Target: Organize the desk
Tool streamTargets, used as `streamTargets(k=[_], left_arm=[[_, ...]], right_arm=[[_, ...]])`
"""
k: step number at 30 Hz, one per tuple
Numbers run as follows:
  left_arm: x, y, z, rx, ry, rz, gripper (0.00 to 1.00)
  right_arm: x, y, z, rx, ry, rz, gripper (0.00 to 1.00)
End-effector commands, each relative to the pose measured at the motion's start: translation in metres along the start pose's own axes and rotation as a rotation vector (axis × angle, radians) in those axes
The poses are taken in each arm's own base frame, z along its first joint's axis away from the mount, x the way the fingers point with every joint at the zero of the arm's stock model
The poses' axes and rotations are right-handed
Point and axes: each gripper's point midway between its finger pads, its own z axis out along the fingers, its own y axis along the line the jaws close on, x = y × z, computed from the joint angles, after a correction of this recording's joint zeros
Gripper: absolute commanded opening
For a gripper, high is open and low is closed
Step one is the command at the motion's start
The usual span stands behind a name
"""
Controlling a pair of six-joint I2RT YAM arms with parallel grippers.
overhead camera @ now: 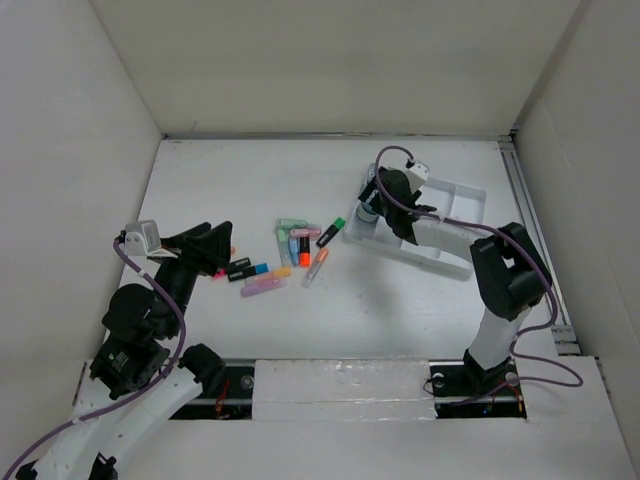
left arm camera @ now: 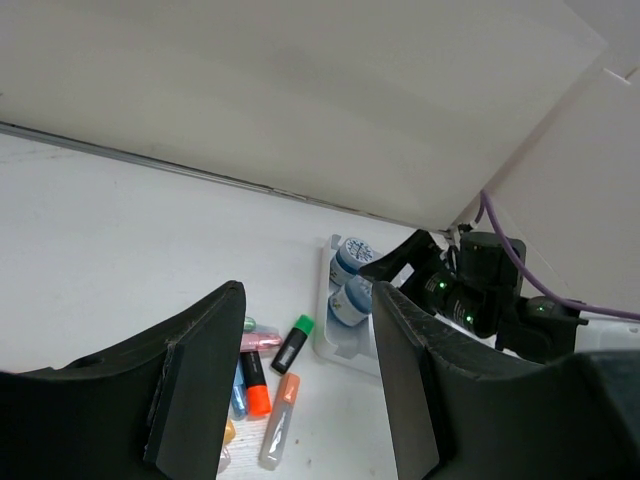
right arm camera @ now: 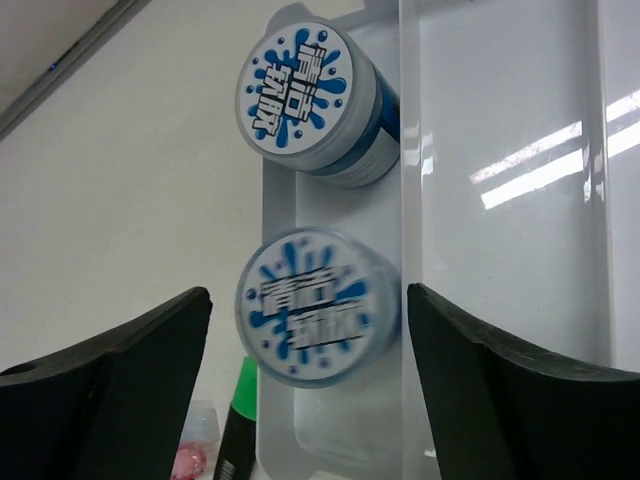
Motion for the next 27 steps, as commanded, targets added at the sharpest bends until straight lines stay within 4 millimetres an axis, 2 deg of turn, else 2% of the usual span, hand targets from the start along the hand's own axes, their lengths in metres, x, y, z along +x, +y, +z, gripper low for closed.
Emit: streamTargets(k=[1, 3, 5, 6, 7, 8, 9, 10, 11, 13, 15, 16, 17, 18, 19, 23, 24, 26, 27], left_arm=[[-0.005, -0.004, 0.004, 0.016, -0.029, -0.002, 0.49], [-0.005, -0.004, 0.005, 0.015, -0.029, -0.002, 0.49], [-0.004, -0.004, 0.005, 0.013, -0.025, 0.001, 0.49], [-0.004, -0.004, 0.006, 0.013, -0.024, 0.002, 0.49], [-0.003, -0.004, 0.006, 0.011, -0.022, 0.003, 0.49], [-0.002, -0.004, 0.007, 0.012, -0.018, 0.003, 0.49], [-0.002, -0.004, 0.007, 0.012, -0.018, 0.004, 0.49], [-0.002, -0.004, 0.007, 0.013, -0.018, 0.004, 0.49], [-0.002, -0.004, 0.006, 0.014, -0.020, 0.003, 0.49], [-0.001, -0.004, 0.007, 0.015, -0.017, 0.004, 0.49], [-0.002, -0.005, 0.006, 0.019, -0.019, 0.002, 0.49], [-0.001, -0.005, 0.007, 0.018, -0.014, 0.006, 0.49], [-0.003, -0.005, 0.006, 0.018, -0.020, 0.004, 0.49], [-0.002, -0.005, 0.006, 0.017, -0.019, 0.005, 0.49], [-0.002, -0.004, 0.006, 0.015, -0.018, 0.005, 0.49], [-0.004, -0.005, 0.005, 0.019, -0.024, 0.002, 0.49], [-0.003, -0.005, 0.005, 0.021, -0.024, 0.002, 0.49], [-0.003, -0.005, 0.005, 0.022, -0.023, 0.002, 0.49], [-0.003, -0.005, 0.005, 0.022, -0.023, 0.002, 0.49]], right_arm=[[-0.031, 0.030, -0.005, -0.039, -0.089, 0.039, 0.86], [-0.029, 0.037, -0.012, -0.047, -0.093, 0.028, 0.89], [-0.036, 0.048, -0.025, -0.073, -0.116, 0.019, 0.90], [-0.032, 0.057, -0.035, -0.088, -0.125, 0.008, 0.90], [-0.036, 0.066, -0.047, -0.115, -0.138, 0.007, 0.85], [-0.033, 0.072, -0.054, -0.134, -0.136, -0.019, 0.74], [-0.020, 0.091, -0.069, -0.206, -0.109, -0.034, 0.60], [-0.015, 0.102, -0.079, -0.251, -0.099, -0.053, 0.23], [-0.002, 0.109, -0.085, -0.286, -0.076, -0.103, 0.12], [0.034, 0.138, -0.106, -0.425, 0.001, -0.176, 0.07], [0.067, 0.152, -0.106, -0.495, 0.050, -0.283, 0.23], [0.080, 0.159, -0.108, -0.510, 0.073, -0.318, 0.53], [0.097, 0.154, -0.095, -0.491, 0.099, -0.382, 0.64], [0.105, 0.168, -0.099, -0.535, 0.131, -0.416, 0.72], [0.112, 0.170, -0.096, -0.541, 0.149, -0.450, 0.83], [0.128, 0.175, -0.079, -0.522, 0.188, -0.575, 0.86], [0.138, 0.167, -0.070, -0.495, 0.213, -0.615, 0.86], [0.135, 0.179, -0.065, -0.505, 0.196, -0.659, 0.86], [0.142, 0.167, -0.061, -0.462, 0.233, -0.707, 0.86]])
